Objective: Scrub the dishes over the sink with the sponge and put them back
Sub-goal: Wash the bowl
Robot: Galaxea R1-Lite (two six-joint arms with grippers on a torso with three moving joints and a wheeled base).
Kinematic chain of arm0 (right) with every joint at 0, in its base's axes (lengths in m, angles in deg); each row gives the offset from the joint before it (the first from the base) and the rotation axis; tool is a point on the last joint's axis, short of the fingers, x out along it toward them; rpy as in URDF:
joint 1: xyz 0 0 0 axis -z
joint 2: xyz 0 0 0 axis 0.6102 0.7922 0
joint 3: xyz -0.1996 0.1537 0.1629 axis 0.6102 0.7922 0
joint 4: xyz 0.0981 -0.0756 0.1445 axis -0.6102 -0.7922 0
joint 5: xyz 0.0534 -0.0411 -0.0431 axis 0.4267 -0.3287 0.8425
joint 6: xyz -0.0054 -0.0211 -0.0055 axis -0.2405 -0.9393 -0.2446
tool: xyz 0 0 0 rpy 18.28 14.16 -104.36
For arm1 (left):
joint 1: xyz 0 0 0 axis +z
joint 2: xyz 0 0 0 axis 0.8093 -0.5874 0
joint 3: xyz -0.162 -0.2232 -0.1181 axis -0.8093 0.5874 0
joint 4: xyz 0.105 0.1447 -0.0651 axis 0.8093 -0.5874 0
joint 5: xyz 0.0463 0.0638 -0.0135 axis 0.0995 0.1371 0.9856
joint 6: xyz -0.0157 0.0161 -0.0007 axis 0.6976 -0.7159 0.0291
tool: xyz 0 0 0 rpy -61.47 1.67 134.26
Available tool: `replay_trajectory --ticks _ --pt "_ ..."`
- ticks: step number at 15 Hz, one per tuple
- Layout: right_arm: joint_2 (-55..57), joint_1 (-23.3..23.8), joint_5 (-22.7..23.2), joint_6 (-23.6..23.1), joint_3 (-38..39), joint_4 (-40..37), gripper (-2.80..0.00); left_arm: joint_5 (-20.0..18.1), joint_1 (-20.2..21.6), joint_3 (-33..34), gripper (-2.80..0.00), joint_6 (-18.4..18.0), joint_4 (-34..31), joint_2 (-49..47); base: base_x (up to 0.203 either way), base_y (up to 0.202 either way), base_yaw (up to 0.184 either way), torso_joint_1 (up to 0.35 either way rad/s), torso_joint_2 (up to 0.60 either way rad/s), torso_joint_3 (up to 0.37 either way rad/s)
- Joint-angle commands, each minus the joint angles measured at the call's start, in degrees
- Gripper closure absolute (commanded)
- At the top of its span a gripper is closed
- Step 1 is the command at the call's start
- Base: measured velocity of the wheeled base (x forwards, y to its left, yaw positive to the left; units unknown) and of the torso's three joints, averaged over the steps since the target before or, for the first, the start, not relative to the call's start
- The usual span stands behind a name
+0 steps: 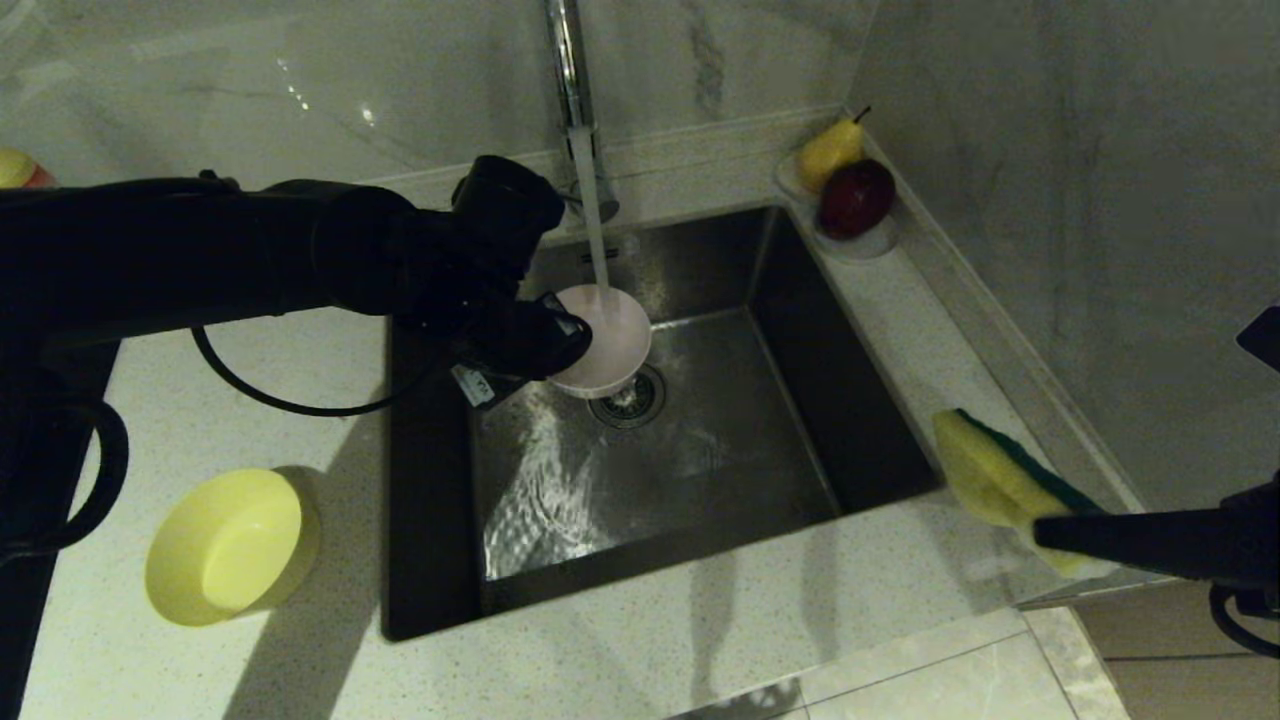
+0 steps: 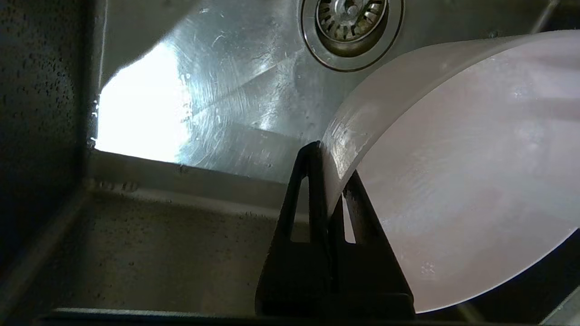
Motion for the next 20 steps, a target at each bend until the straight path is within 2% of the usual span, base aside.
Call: replay_trajectory --ticks 1,2,4,6,9,12,14,16,20 --pt "-0.07 -0.02 0.23 0.19 0.00 -0.02 0.00 0.23 0.03 0.30 0.00 0.26 -0.65 1.20 0.000 0.000 0.000 0.000 0.00 0.000" --pt "-0.07 -0.02 0.23 0.19 0.09 -0.02 0.00 0.75 0.09 0.67 0.00 0.12 -0.83 2.25 0.000 0.000 0.000 0.000 0.00 0.000" --pt "-0.25 -0.02 0.23 0.19 0.51 -0.02 0.00 6.20 0.39 1.99 0.00 -0.69 -0.80 5.34 0.000 0.000 0.000 0.000 0.00 0.000" --pt "-0.25 -0.02 0.23 0.26 0.73 -0.02 0.00 12.57 1.17 3.10 0.00 -4.39 -0.34 8.70 0.000 0.000 0.000 0.000 0.00 0.000" --pt "-0.34 -0.02 0.23 0.36 0.86 -0.19 0.00 17.86 3.18 4.30 0.00 -9.28 2.12 13.88 0.000 0.000 0.000 0.000 0.00 0.000" --pt "-1.48 -0.02 0.23 0.63 1.97 -0.19 0.00 22.05 4.03 10.78 0.00 -18.74 13.91 16.92 0.000 0.000 0.000 0.000 0.00 0.000" --pt "-2.18 -0.02 0.14 0.63 2.55 -0.11 0.00 22.65 4.06 17.01 0.00 -27.02 23.36 19.99 0.000 0.000 0.000 0.000 0.00 0.000" --pt "-2.25 -0.02 0.14 0.57 2.72 -0.19 0.00 22.76 4.05 23.62 0.00 -35.96 34.49 22.82 0.000 0.000 0.000 0.000 0.00 0.000" --pt "-2.36 -0.11 0.23 0.54 3.60 -0.11 0.00 21.60 4.11 38.35 0.00 -54.70 61.27 26.80 0.000 0.000 0.000 0.000 0.00 0.000"
